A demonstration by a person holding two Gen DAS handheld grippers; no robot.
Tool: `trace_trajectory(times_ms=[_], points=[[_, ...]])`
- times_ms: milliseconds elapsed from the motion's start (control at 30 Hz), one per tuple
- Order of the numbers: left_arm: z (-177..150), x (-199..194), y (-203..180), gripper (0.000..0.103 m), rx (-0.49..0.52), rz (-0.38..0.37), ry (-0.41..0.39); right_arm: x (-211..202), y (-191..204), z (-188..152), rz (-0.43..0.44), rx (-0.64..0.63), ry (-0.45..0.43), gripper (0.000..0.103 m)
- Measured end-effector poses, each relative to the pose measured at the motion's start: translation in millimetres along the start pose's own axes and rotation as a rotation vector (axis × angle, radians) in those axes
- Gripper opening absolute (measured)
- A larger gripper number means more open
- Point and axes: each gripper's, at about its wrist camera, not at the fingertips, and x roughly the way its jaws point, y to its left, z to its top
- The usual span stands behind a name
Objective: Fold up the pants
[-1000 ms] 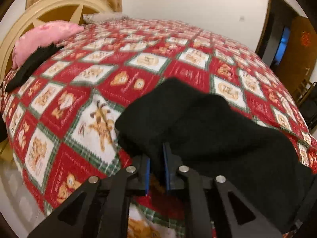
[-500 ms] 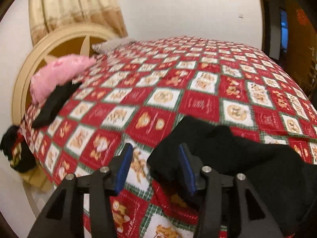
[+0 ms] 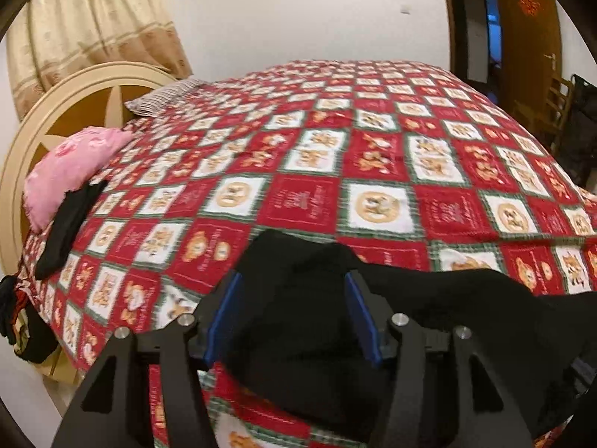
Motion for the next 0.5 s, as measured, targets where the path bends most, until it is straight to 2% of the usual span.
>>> trace_trajectory(times_ms=[200, 500], points=[[4, 7, -23, 0.059, 0.034, -0.035, 0.034, 1, -13, -1, 0.002, 0.066, 0.016, 0.001], [13, 3, -44, 0.06, 0.068, -0.066, 0.022, -11, -29, 4, -0.048, 0.156, -0.024, 0.001]])
